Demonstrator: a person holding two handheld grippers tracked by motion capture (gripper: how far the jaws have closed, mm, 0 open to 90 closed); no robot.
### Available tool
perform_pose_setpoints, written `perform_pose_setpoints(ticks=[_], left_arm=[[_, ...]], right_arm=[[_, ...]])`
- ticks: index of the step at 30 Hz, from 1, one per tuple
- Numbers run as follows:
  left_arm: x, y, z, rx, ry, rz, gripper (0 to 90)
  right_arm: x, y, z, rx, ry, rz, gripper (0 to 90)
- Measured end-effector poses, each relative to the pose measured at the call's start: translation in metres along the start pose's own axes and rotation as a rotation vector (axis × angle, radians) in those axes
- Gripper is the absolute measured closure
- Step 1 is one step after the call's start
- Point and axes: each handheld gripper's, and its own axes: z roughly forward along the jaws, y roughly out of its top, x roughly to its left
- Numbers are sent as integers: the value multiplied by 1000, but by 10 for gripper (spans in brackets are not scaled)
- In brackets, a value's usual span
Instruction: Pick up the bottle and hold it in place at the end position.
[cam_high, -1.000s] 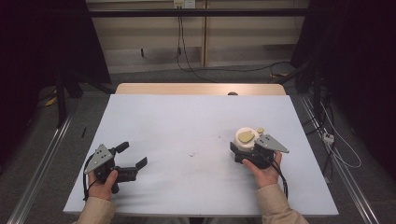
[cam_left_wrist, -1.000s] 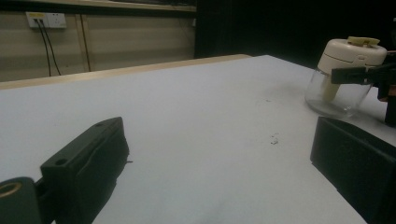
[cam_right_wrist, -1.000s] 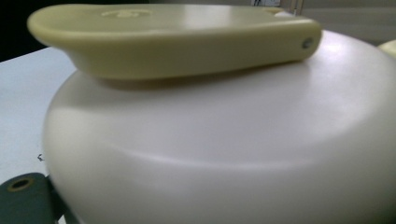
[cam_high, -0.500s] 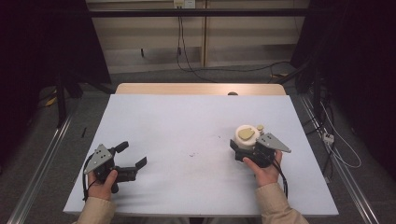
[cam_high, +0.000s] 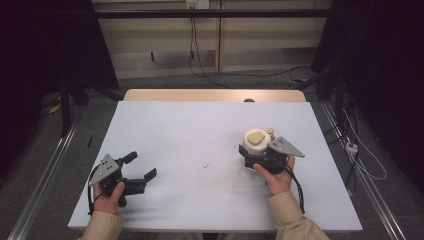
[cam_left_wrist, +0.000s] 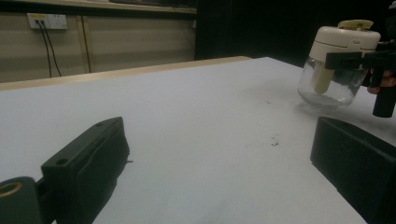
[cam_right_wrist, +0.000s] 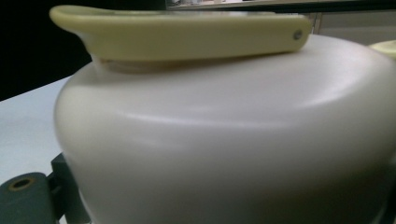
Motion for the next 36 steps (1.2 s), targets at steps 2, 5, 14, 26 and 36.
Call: perform_pose_setpoints(ticks=[2,5,14,26,36], left_arm=[[0,0,0,-3,3,-3,35],[0,0,0,1,-1,-2,35],[0,0,0,-1,0,-2,35],[0,0,-1,-5,0,-2,35],[1,0,-2,-10,4,-6,35]], right_arm=[[1,1,2,-2,8,3,70],[5,4,5,-12,11,1,70],[11,8,15,-15,36,9,71],[19,15,29,-28,51,-15,70],[28,15,43,-12,64,-29,70]])
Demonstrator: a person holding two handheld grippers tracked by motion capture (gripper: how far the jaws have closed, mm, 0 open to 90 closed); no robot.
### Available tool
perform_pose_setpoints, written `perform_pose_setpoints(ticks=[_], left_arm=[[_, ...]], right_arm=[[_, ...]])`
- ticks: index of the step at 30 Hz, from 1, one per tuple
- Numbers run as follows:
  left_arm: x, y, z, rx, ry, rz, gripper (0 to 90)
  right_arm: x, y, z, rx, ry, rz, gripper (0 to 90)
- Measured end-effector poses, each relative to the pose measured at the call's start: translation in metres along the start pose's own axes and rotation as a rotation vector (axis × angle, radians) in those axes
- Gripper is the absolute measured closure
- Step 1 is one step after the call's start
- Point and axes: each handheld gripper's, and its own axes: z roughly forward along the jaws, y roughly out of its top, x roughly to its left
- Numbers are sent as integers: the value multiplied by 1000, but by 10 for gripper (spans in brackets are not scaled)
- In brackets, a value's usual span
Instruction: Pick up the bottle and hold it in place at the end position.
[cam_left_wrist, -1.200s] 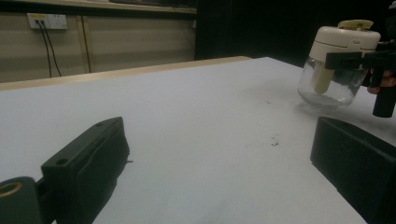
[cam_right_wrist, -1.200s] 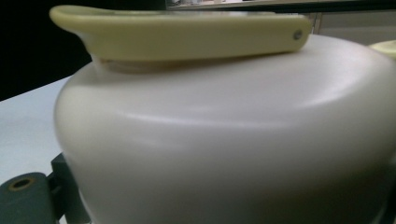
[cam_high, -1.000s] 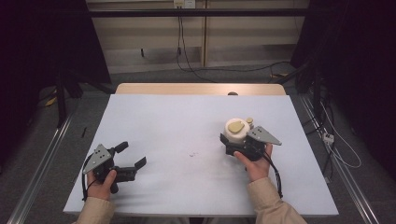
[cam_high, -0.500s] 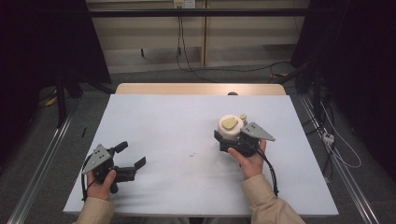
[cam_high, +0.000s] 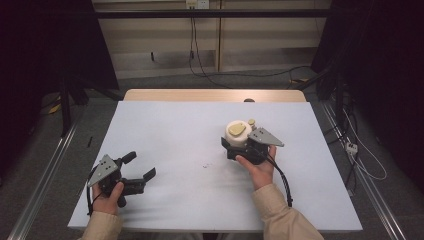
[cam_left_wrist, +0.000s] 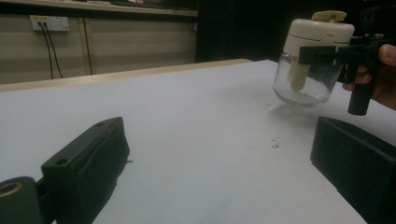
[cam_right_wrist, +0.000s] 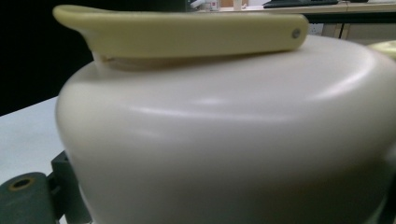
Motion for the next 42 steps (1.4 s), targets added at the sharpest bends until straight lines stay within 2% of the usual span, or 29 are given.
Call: perform_pose_setpoints(ticks=[23,26,34,42], left_arm=[[1,0,-1,-6,2,-5,35],[1,0,-1,-5,0,-4,35],[1,-1,-1,-4,-1,-7,34],[1,-1,-1,-1,5,-5,34]], right_arm=[[6,2,18,13,29,3,71],[5,0,21,10,32,16,70],[8,2,26,17,36,-1,71],[10,2,31,16,49,6,70]])
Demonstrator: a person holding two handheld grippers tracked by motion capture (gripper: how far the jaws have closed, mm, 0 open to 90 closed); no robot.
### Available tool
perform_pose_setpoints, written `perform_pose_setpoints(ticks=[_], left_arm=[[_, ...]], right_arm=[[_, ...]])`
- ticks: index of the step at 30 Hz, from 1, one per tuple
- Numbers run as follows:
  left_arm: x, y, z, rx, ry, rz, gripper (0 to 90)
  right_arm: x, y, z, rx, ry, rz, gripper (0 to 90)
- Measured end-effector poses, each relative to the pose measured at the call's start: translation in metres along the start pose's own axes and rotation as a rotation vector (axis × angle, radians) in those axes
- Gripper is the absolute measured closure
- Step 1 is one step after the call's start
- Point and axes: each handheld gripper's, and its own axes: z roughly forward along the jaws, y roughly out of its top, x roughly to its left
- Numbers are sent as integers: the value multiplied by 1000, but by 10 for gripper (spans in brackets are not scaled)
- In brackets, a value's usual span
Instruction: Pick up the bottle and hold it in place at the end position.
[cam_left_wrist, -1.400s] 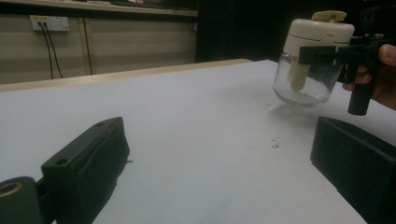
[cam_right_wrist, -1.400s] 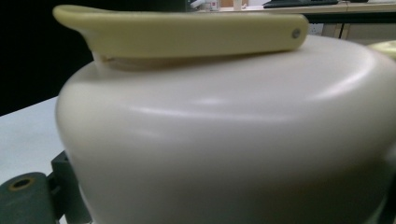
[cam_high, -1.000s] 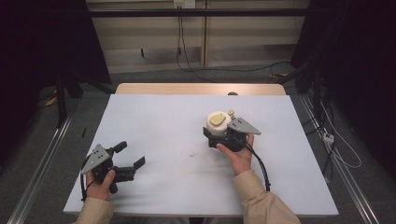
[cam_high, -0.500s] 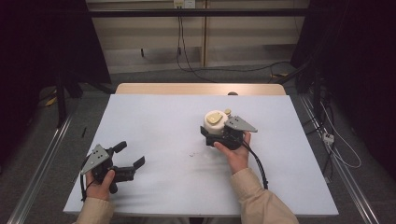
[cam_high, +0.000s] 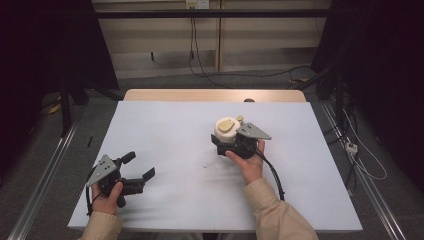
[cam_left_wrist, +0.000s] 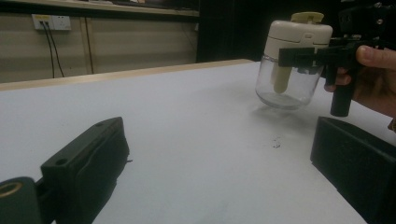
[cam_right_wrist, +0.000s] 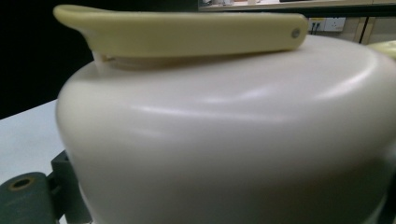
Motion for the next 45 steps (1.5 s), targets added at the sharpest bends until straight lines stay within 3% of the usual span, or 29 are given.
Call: perform_pose_setpoints(ticks=[35,45], left_arm=[[-1,-1,-1,-6,2,-12,31],[-1,-2,-1,-9,2,-21,31]], right_arm=[[3,9,15,-24,16,13,70],[6,9,27,-20,33,20,70]])
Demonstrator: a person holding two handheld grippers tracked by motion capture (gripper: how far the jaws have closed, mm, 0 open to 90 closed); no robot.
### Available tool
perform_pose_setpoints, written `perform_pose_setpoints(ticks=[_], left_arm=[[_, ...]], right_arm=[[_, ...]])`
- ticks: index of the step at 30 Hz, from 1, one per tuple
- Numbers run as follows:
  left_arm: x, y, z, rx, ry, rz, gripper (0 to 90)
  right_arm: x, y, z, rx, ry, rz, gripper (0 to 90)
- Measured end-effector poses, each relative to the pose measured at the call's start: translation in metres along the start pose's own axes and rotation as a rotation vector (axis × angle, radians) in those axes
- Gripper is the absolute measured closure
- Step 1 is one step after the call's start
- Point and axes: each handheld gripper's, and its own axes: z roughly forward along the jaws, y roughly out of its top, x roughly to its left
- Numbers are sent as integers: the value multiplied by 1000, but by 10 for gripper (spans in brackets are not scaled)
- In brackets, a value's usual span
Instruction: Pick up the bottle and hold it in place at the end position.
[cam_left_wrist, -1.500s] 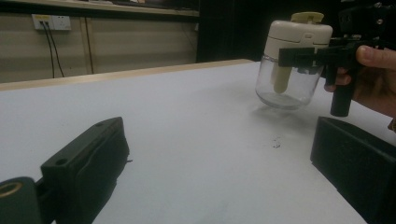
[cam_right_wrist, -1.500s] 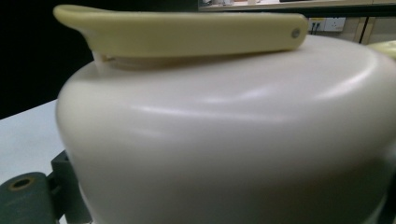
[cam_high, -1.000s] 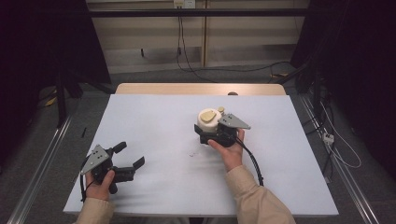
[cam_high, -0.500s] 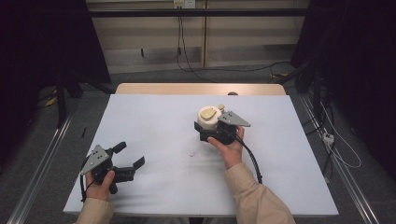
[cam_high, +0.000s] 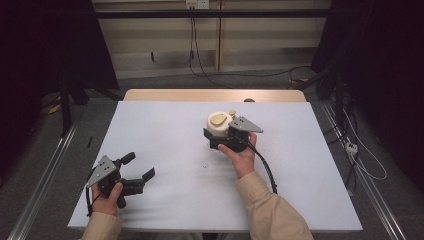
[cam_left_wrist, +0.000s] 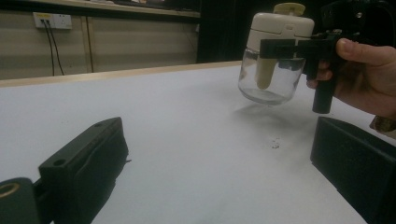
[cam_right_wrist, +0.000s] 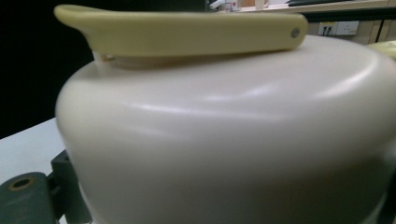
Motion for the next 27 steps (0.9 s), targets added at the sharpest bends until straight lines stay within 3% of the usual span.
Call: perform_pose_setpoints(ticks=[27], left_arm=[[1,-2,-2,9,7,0,31]], right_arm=[[3,-9,16,24,-5,-4,70]])
